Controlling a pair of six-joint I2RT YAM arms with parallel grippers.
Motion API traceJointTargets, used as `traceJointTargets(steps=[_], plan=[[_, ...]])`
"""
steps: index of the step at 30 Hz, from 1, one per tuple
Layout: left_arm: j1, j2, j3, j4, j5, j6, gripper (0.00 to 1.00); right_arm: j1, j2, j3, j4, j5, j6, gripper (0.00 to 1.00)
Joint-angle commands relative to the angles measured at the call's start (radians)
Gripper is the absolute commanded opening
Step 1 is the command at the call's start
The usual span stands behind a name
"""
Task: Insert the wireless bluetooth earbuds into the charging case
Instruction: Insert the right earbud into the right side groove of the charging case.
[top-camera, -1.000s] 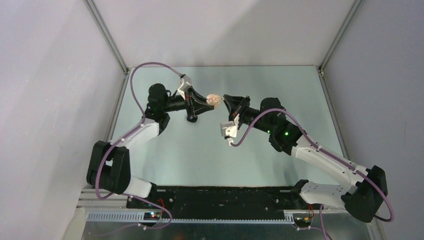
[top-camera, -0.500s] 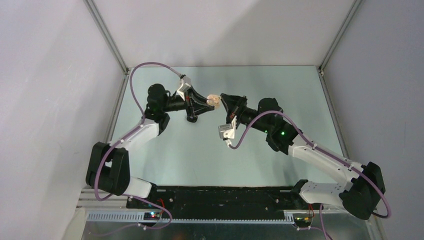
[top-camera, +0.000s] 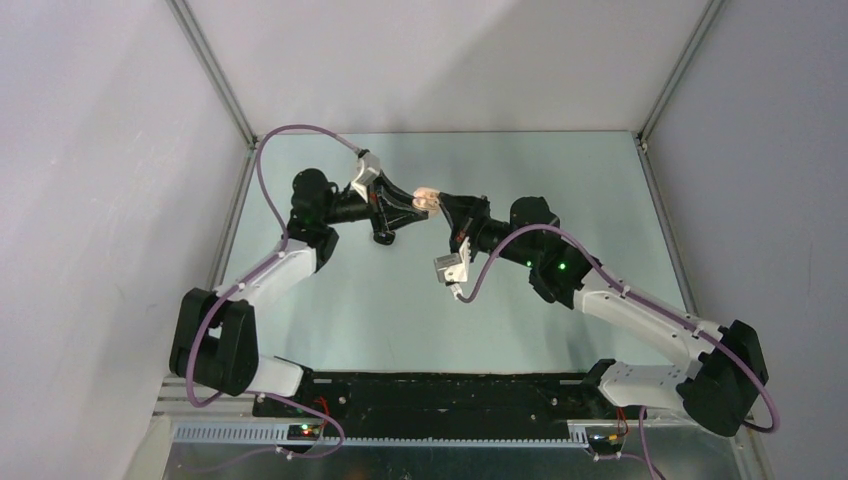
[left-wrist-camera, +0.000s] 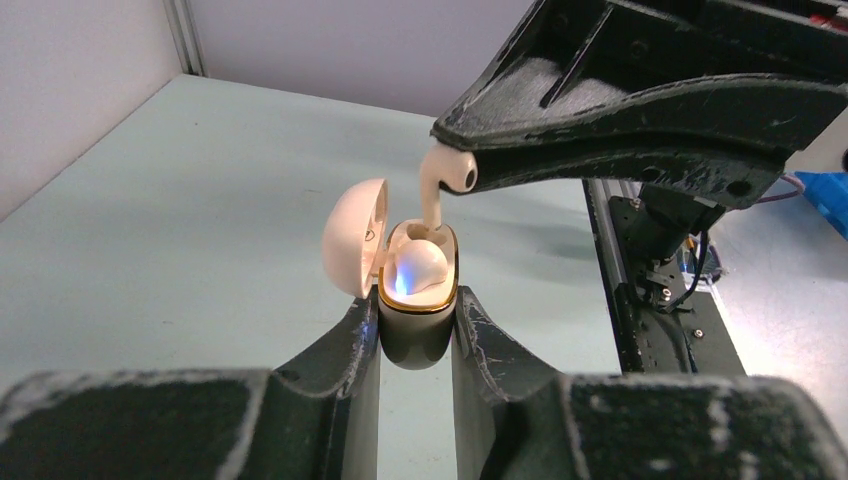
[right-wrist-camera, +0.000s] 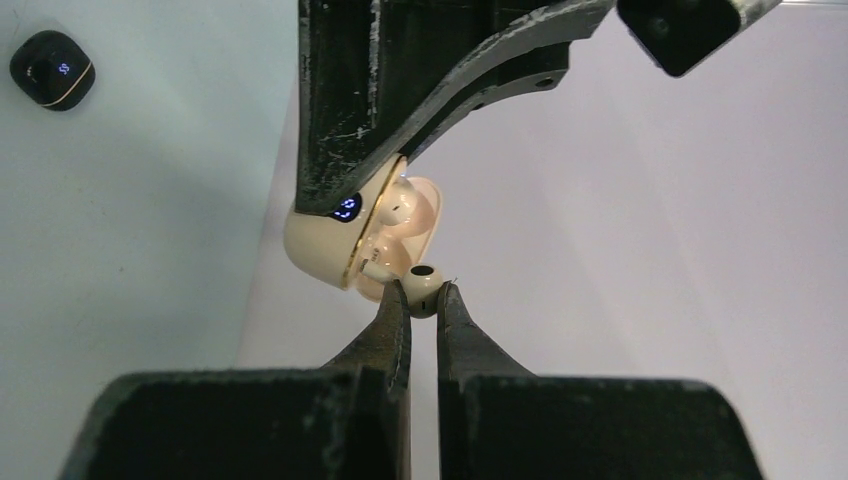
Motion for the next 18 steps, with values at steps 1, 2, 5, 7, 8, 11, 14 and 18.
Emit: traceJointTargets(steps=[1,2,5,7,8,11,14,18], plan=[[-0.008,-0.040,-0.011,0.060,0.002,0.014,0.00,0.005,0.008,0.002,0.007,0.001,-0.022,0.00],[-0.009,-0.042,-0.012,0.061,0.001,0.014,0.00,0.005,0.008,0.002,0.004,0.002,-0.024,0.00],[-0.008,-0.040,-0.018,0.066,-0.001,0.008,0.00,0.005,0.013,0.001,0.007,0.009,-0.026,0.00],[-0.009,-0.042,-0.020,0.068,-0.002,0.007,0.00,0.005,0.022,0.001,0.015,0.015,-0.034,0.00],[-0.008,-0.042,-0.020,0.068,-0.002,0.006,0.00,0.005,0.025,0.001,0.017,0.017,-0.038,0.00],[-0.008,-0.042,-0.021,0.070,-0.002,0.006,0.00,0.005,0.032,0.002,0.016,0.018,-0.048,0.00],[-0.008,-0.042,-0.022,0.073,-0.007,0.008,0.00,0.005,0.031,0.001,0.010,0.011,-0.051,0.00],[-0.009,-0.039,-0.022,0.078,-0.012,0.008,0.00,0.005,0.031,0.001,0.000,0.001,-0.048,0.00]])
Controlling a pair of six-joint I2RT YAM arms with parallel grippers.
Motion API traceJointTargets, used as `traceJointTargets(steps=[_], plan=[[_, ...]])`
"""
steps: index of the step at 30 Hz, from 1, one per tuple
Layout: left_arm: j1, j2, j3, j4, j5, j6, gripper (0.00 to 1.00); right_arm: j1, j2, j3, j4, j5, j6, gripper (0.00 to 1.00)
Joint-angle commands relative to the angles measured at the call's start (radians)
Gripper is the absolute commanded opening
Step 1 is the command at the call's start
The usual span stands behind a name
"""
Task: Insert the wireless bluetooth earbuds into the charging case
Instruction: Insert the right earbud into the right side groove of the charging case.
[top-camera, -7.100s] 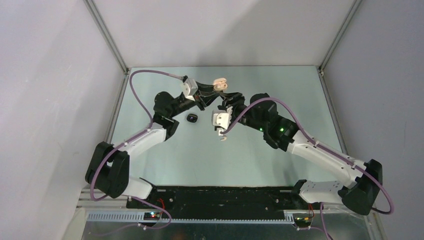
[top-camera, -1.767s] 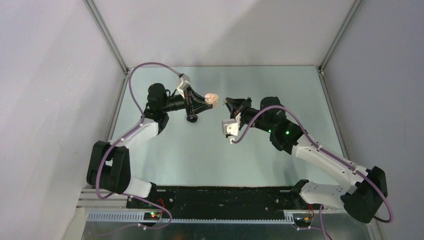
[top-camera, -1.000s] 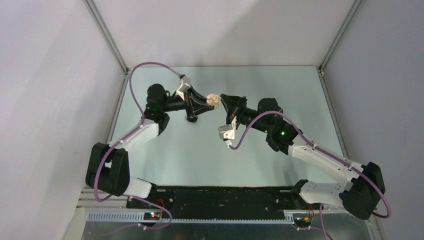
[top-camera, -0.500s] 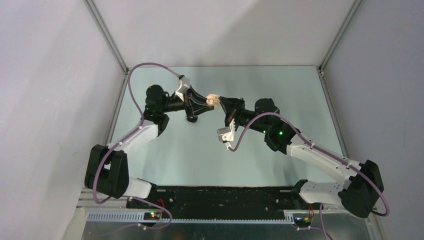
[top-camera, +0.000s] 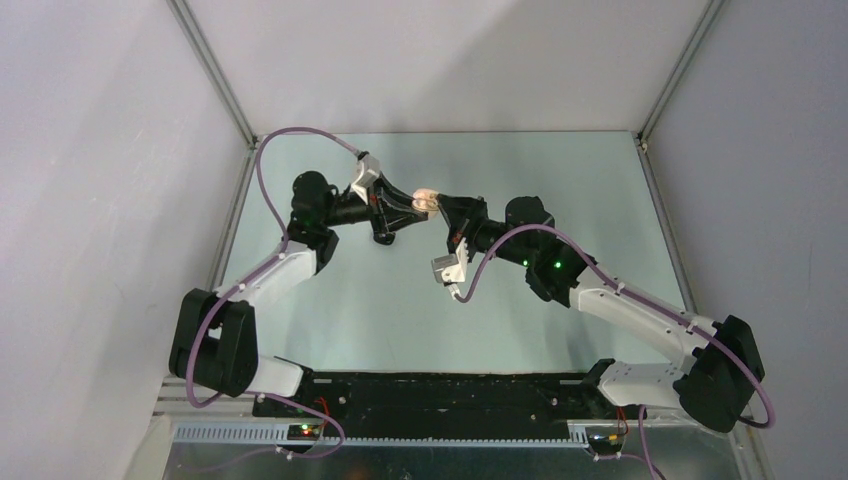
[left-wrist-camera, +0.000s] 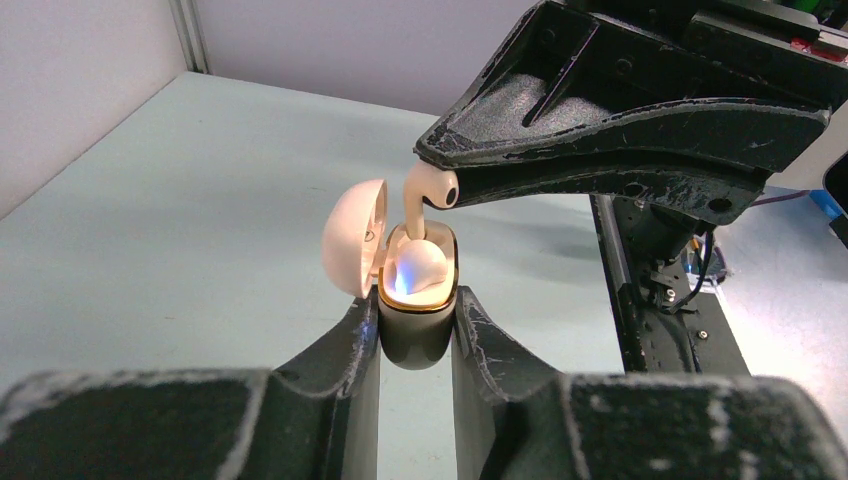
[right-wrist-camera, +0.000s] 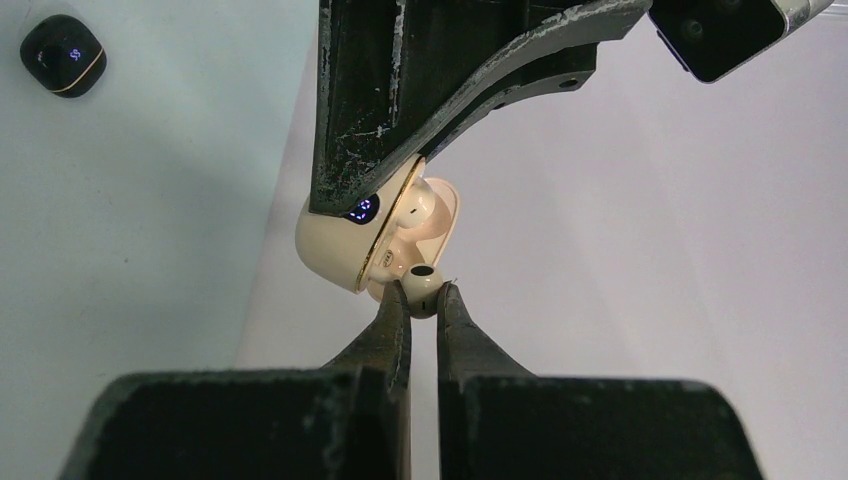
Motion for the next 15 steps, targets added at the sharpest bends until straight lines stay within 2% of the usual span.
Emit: traceJointTargets(steps=[1,15], plan=[[-0.007,-0.032,-0.003,0.059,-0.003,0.007,0.00,0.005,0.002,0.001,0.006,-0.011,-0.007,0.00],[-0.026,-0.021,-0.005,0.061,-0.043,0.013,0.00,0.000,0.010,0.002,-0.024,-0.082,-0.060,0.00]])
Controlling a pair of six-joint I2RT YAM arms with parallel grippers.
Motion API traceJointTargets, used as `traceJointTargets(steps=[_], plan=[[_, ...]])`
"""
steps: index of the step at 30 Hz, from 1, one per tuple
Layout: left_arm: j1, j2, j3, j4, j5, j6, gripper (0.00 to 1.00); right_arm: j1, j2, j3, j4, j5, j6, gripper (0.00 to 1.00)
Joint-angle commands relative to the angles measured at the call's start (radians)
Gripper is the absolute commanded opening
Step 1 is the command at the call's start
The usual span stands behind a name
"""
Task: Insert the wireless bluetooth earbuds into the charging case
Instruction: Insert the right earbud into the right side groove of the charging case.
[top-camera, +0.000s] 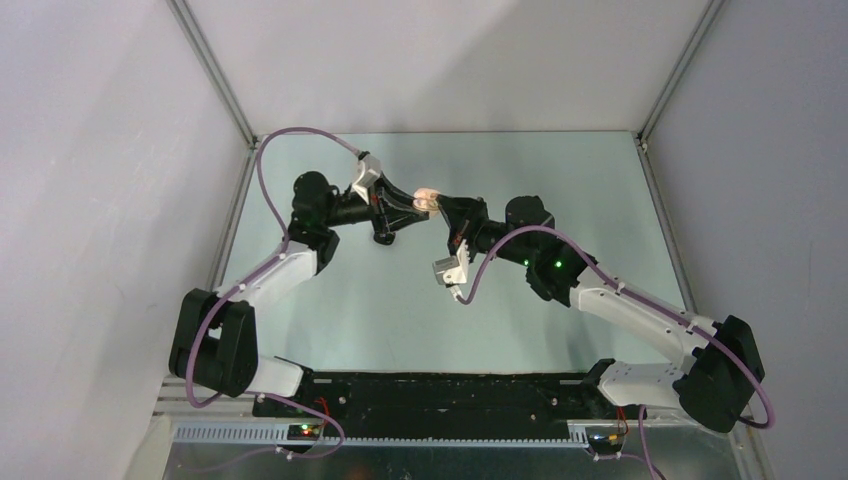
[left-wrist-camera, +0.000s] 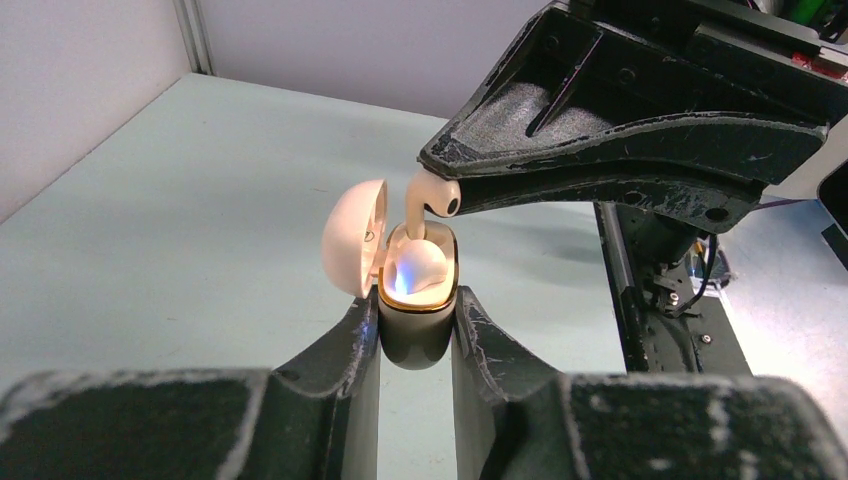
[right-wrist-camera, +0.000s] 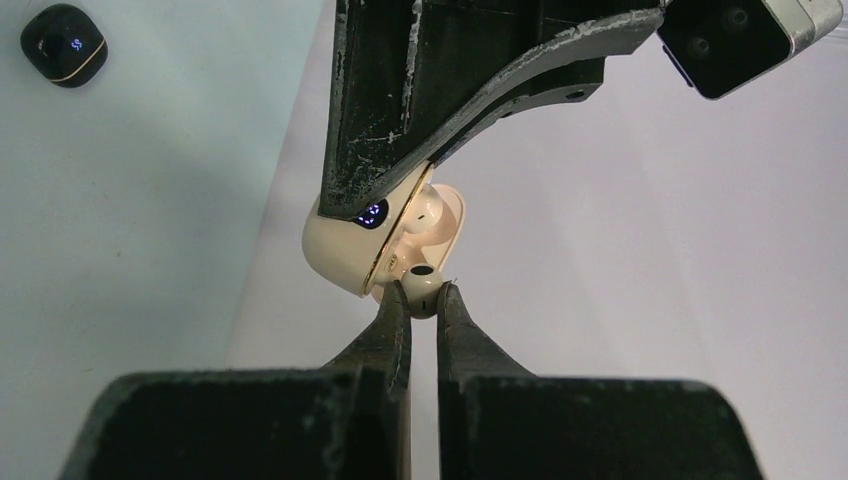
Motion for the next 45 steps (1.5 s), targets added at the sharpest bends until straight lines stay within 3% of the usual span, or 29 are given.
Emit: traceJointTargets(steps=[1,6,8,18,29,40,45], plan=[[-0.022,-0.020,-0.006,0.058,-0.038,0.015,0.00,0.000,0.009,0.003,-0.018,-0.075,-0.036,0.00],[-0.031,-0.017,-0.008,0.058,-0.057,0.024,0.00,-0.002,0.008,0.002,-0.035,-0.085,-0.050,0.03],[-0.031,-0.017,-0.007,0.058,-0.061,0.029,0.00,-0.002,0.007,0.006,-0.049,-0.078,-0.053,0.17],[-0.031,-0.011,-0.006,0.058,-0.057,0.042,0.00,-0.016,-0.012,0.048,-0.195,-0.068,-0.039,0.42],[-0.031,-0.008,-0.010,0.059,-0.053,0.071,0.00,-0.032,-0.052,0.146,-0.382,-0.122,0.080,0.54],[-0.031,0.002,0.001,0.060,-0.042,0.069,0.00,-0.050,0.001,0.360,-0.342,-0.090,0.752,0.68],[-0.031,-0.008,0.000,0.060,-0.020,0.097,0.00,-0.185,0.160,0.628,-0.609,-0.260,1.095,0.67]])
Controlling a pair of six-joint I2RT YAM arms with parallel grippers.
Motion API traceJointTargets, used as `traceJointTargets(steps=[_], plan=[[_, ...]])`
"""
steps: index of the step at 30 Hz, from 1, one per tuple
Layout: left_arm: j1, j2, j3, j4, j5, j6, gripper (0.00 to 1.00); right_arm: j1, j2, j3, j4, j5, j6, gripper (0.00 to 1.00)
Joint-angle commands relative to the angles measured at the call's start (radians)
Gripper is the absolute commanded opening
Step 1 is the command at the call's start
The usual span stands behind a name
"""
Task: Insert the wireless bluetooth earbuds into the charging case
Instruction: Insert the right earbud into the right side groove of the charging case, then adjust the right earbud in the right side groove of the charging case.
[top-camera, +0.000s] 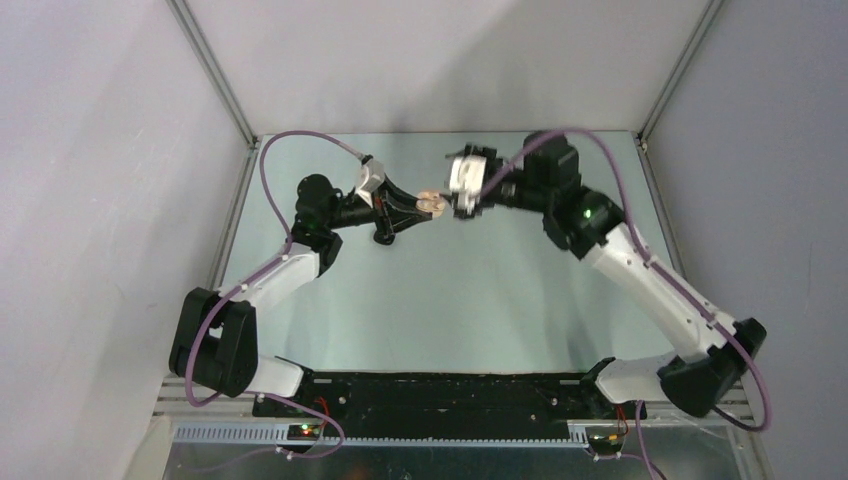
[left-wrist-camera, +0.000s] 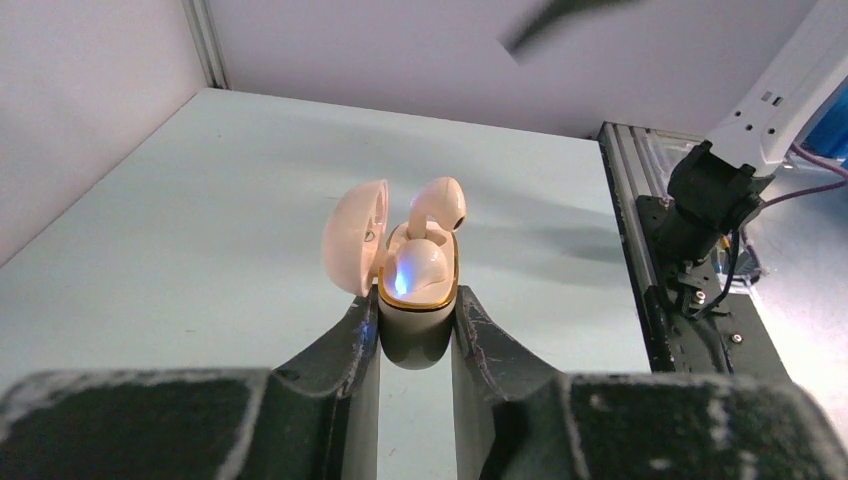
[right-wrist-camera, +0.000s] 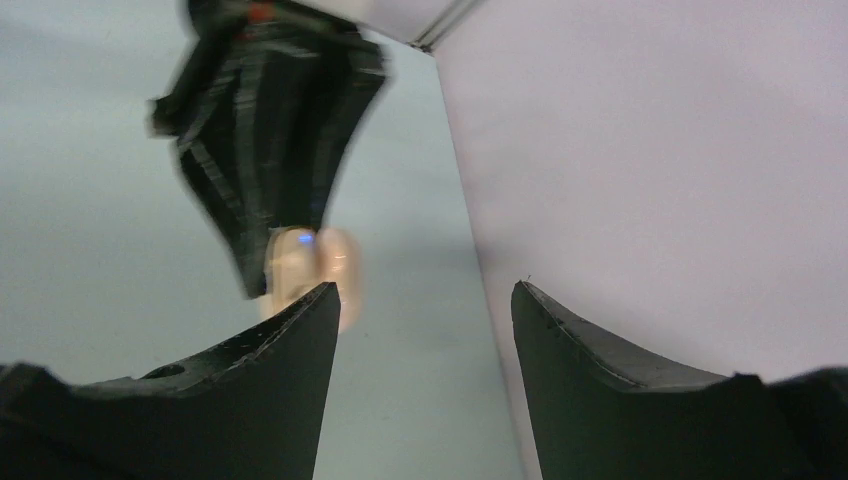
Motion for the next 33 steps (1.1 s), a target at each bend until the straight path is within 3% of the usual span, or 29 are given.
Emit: traceJointTargets(steps=[1,6,18,33], plan=[[-0.005,-0.016,0.010,0.037,0.020,0.062,0.00,-0.126,0.146,0.255,-0.254,-0.188,0.380,0.67],[-0.004,-0.039,-0.013,0.039,0.015,0.114,0.00,-0.170,0.253,0.369,-0.453,-0.309,0.405,0.68],[-0.004,-0.070,-0.038,0.036,0.013,0.110,0.00,-0.176,0.275,0.329,-0.430,-0.335,0.419,0.70],[-0.004,-0.085,-0.049,0.036,0.007,0.111,0.00,-0.138,0.331,0.341,-0.379,-0.245,0.422,0.68]])
